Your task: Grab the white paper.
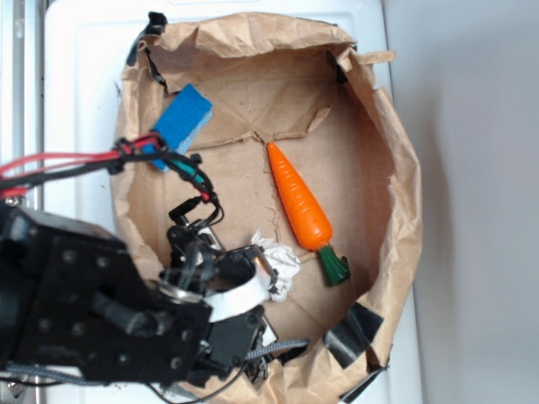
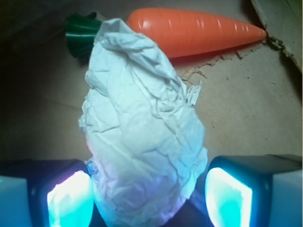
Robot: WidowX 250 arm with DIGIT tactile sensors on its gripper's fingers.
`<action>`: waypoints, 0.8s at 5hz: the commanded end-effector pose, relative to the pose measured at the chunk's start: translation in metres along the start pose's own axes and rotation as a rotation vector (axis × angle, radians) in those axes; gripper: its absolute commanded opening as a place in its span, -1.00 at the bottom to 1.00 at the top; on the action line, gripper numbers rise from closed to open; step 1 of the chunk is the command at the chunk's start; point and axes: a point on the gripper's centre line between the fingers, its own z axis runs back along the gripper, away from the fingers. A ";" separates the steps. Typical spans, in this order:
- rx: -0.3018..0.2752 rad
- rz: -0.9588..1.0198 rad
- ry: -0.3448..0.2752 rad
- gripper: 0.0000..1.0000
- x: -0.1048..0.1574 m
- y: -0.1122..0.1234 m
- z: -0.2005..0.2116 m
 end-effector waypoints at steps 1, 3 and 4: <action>-0.060 0.006 0.015 -1.00 0.013 0.003 0.028; -0.158 0.075 0.161 -1.00 0.051 0.040 0.090; -0.160 0.110 0.114 -1.00 0.058 0.053 0.117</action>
